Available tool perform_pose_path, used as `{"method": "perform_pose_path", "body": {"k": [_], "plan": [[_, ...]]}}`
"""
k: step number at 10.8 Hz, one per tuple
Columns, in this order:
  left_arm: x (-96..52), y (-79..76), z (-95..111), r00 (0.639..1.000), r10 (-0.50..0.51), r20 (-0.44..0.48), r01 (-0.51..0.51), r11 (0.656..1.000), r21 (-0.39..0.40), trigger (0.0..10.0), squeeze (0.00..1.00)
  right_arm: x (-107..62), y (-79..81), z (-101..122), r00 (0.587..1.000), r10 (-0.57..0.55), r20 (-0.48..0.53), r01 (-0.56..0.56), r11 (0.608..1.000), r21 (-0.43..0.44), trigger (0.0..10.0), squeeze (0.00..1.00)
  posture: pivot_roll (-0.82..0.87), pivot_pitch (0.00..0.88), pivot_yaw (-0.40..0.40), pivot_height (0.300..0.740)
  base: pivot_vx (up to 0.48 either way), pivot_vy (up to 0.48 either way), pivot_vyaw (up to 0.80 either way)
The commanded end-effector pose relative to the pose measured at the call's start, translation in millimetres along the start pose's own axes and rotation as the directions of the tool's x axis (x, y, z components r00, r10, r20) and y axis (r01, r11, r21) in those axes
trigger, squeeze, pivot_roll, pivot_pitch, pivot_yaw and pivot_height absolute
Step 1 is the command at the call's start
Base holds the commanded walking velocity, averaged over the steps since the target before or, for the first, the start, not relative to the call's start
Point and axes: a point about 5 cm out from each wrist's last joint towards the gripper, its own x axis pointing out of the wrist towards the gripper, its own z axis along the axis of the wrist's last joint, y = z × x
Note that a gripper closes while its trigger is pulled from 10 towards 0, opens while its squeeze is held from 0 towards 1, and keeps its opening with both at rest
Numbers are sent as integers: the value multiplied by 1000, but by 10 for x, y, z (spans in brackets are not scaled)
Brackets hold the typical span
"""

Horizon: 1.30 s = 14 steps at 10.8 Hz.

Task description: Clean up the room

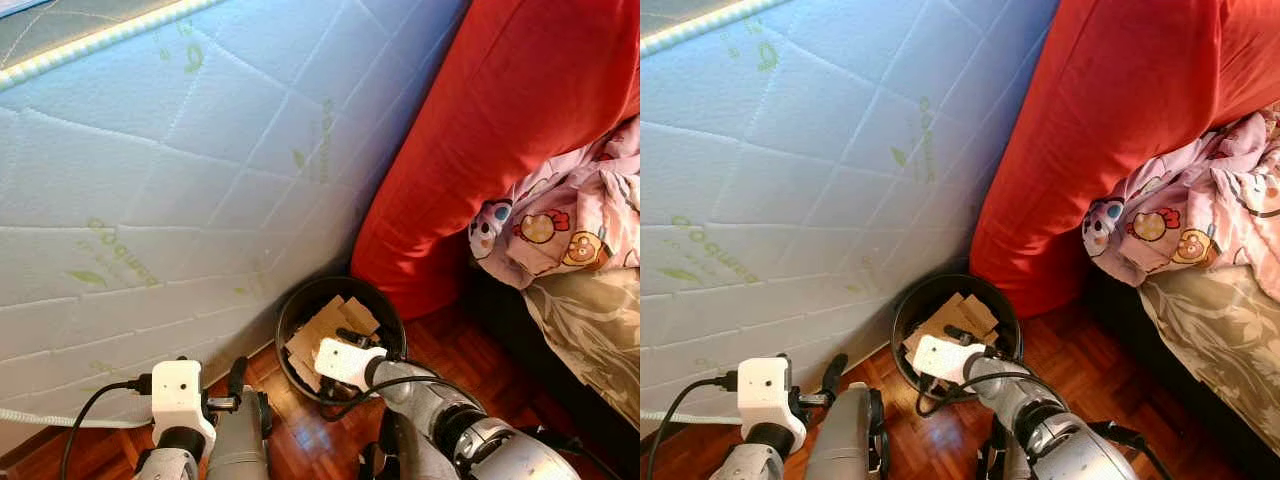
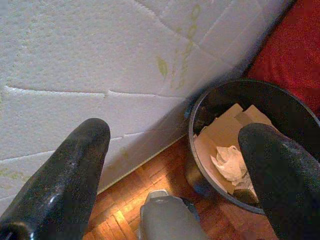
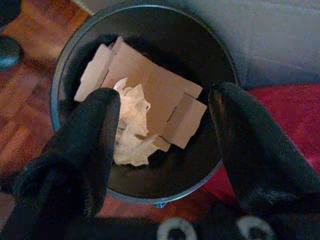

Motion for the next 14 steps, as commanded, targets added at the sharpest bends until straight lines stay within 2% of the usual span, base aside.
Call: {"method": "perform_pose_path", "body": {"k": [1, 2, 3, 4, 5, 6, 7, 8, 9, 10, 11, 12, 13, 14], "plan": [[-25, 14, -68, 999, 11, -32, -11, 1000, 2, 10000, 0, -4, 18, -42, 1000, -10, -23, 11, 998, 63, 10000, 0, 284, 286, -55, 640, 0, 0, 0], [-10, 23, -91, 999, 13, -39, -13, 1000, 2, 10000, 0, -17, -72, -86, 996, -74, -42, 82, 965, 248, 10000, 0, 280, 279, -55, 640, 0, 0, 0], [8, 44, -144, 998, 18, -52, -18, 1000, 6, 10000, 0, -79, -241, -237, 982, -173, -78, 187, 822, 539, 10000, 0, 265, 256, -53, 640, 0, 0, 0], [41, 77, -196, 998, 24, -63, -24, 1000, 10, 10000, 0, -195, -392, -492, 949, -277, -151, 292, 589, 754, 10000, 0, 254, 236, -50, 648, 0, 0, 0], [104, 137, -250, 997, 34, -75, -33, 999, 20, 10000, 0, -379, -307, -909, 916, -305, -261, 372, 403, 836, 10000, 0, 238, 197, -46, 663, 0, 0, 0], [174, 209, -346, 994, 47, -103, -44, 999, 32, 10000, 0, -539, 0, -1220, 914, -255, -317, 398, 399, 826, 10000, 0, 221, 160, -43, 683, 0, 0, 0], [199, 238, -422, 991, 51, -126, -47, 998, 40, 10000, 0, -629, 206, -1363, 912, -213, -351, 409, 399, 821, 10000, 0, 210, 131, -40, 692, 0, 0, 0], [229, 265, -543, 985, 55, -165, -48, 998, 49, 10000, 0, -758, 493, -1524, 905, -155, -397, 426, 368, 827, 10000, 0, 206, 102, -36, 707, 0, 0, 0], [294, 303, -705, 974, 59, -217, -49, 997, 53, 10000, 0, -807, 725, -1554, 900, -117, -419, 434, 302, 849, 10000, 0, 196, 38, -24, 727, 0, 0, 0], [346, 331, -830, 962, 59, -266, -45, 997, 58, 10000, 0, -783, 856, -1500, 902, -88, -422, 429, 285, 857, 10000, 0, 182, 0, -15, 740, 0, 0, 0], [377, 341, -928, 951, 57, -305, -39, 997, 65, 10000, 0, -734, 912, -1421, 911, -75, -406, 409, 293, 864, 10000, 0, 169, 0, -7, 740, 0, 0, 0], [382, 335, -1068, 925, 49, -376, -28, 998, 60, 10000, 0, -677, 945, -1336, 919, -64, -389, 392, 267, 880, 10000, 0, 153, 0, -1, 740, 0, 0, 0], [361, 327, -1184, 897, 40, -440, -9, 997, 72, 10000, 0, -652, 992, -1293, 928, -34, -370, 364, 286, 886, 10000, 0, 132, 0, -2, 740, 0, 0, 0], [346, 357, -1249, 876, 62, -478, -32, 997, 71, 10000, 0, -667, 1008, -1318, 924, -19, -382, 372, 273, 887, 10000, 0, 123, 0, -8, 740, 0, 0, 0]]}}
